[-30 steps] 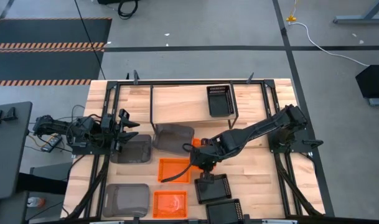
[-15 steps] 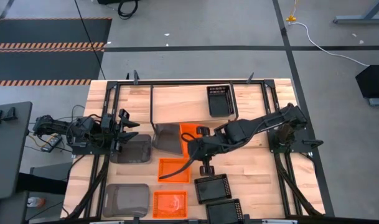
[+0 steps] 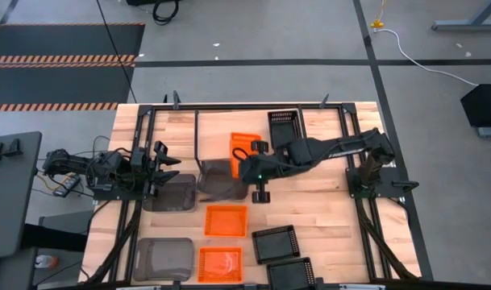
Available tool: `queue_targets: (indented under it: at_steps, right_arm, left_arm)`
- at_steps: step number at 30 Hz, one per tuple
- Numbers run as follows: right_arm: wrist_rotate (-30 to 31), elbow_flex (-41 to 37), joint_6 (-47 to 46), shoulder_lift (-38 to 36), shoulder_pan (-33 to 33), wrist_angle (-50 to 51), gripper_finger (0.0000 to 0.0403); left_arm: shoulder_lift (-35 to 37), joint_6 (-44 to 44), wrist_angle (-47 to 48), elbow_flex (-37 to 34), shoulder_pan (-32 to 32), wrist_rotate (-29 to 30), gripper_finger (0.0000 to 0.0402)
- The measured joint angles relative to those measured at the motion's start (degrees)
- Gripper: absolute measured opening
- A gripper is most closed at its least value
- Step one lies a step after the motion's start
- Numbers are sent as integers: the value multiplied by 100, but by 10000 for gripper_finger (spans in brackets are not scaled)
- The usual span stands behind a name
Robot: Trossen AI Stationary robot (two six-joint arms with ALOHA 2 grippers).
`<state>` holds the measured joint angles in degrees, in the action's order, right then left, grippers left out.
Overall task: Stack baskets on shelf by color
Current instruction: Put the top orange bin on the shelf
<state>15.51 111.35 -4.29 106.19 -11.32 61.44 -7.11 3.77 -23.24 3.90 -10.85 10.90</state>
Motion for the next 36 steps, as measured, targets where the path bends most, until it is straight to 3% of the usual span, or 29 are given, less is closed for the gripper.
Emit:
queue_targets:
  at_steps: [10,36]
  right_arm:
    - [-23,0,105,0,566,37,21]
    - [-219,-138,604,162,1164,-24,21]
  left_arm:
    - [0,0,0,0,0,-1,172]
    - [2,2,2,0,0,1,172]
